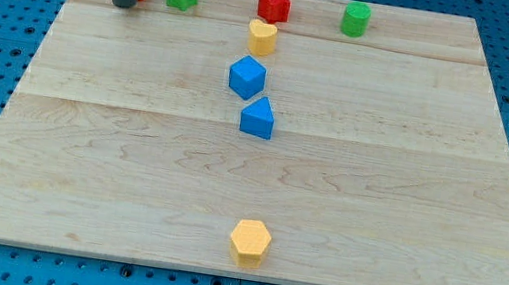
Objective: Slightly push the hexagon towards the right side of the board
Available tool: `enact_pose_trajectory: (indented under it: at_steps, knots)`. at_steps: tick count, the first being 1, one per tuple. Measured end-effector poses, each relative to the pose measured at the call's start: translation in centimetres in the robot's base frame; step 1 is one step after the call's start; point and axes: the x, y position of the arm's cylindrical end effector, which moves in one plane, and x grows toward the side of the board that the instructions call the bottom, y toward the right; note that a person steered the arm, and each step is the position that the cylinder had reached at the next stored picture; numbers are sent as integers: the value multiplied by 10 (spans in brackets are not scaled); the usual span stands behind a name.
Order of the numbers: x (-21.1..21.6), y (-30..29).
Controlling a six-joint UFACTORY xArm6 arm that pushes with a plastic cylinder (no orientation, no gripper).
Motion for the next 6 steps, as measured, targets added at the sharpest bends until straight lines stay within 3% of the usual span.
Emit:
enact_pose_trajectory:
  at_steps: [2, 3, 5, 6]
  knots:
    - [259, 123]
    - [332, 155]
    - [334, 173]
    - [333, 274]
